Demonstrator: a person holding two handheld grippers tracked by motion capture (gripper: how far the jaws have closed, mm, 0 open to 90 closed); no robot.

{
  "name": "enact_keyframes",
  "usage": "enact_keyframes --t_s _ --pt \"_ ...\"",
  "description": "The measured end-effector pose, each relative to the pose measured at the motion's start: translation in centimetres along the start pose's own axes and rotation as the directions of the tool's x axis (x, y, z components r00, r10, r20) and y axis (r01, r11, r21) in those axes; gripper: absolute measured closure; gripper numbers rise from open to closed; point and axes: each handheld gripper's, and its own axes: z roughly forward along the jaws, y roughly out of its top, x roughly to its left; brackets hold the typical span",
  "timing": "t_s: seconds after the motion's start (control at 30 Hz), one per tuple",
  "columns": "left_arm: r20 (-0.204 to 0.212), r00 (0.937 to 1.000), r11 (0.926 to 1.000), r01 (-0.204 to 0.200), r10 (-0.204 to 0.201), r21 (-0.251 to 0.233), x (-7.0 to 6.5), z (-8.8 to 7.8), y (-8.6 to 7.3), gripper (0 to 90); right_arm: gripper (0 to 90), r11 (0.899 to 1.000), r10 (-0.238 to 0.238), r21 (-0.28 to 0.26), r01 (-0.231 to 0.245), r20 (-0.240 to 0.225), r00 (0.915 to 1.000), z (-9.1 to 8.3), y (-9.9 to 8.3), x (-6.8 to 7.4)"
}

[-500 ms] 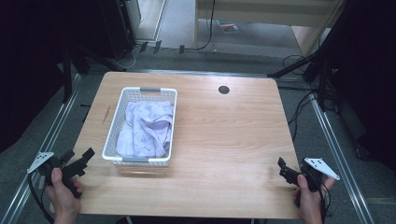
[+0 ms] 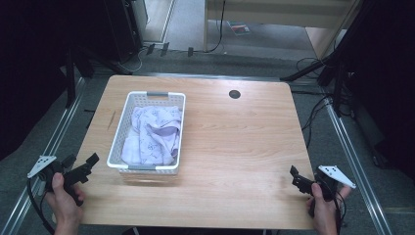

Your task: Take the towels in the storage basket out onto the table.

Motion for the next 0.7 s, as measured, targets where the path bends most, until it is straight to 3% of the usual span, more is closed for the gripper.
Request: enact_keyframes --t_s 0.1,0.2,0.3,0.5,0.6,0.7 --pt "-0.006 1.0000 0.9999 -0.004 0.004 0.014 -0.8 0.0 0.5 0.0 3.8 1.000 -0.007 0.005 0.007 -0.002 1.0000 0.0 0.0 0.1" --pt "-0.001 0.9989 0.9980 -0.048 0.048 0.042 -1.9 0.0 1.4 0.0 3.7 1.000 -0.003 0.004 0.003 -0.003 1.0000 0.0 0.0 0.1" --pt "-0.003 0.9962 0.9937 -0.087 0.087 0.071 -2.7 -0.1 2.2 0.0 3.7 1.000 0.006 0.006 -0.006 -0.005 1.0000 0.0 0.0 0.0" --pt "0.018 0.9933 0.9845 -0.116 0.114 0.132 -4.4 0.1 4.6 0.0 3.7 1.000 0.006 0.010 -0.006 -0.004 1.0000 0.1 0.0 0.0" --pt "0.044 0.9944 0.9761 -0.103 0.096 0.191 -5.1 0.6 5.8 0.0 3.7 1.000 0.007 0.011 -0.007 -0.004 1.0000 0.1 0.0 0.0" --pt "0.032 0.9935 0.9593 -0.114 0.109 0.258 -6.0 1.5 6.8 0.0 3.7 1.000 0.006 0.011 -0.005 -0.004 1.0000 0.1 0.0 0.0"
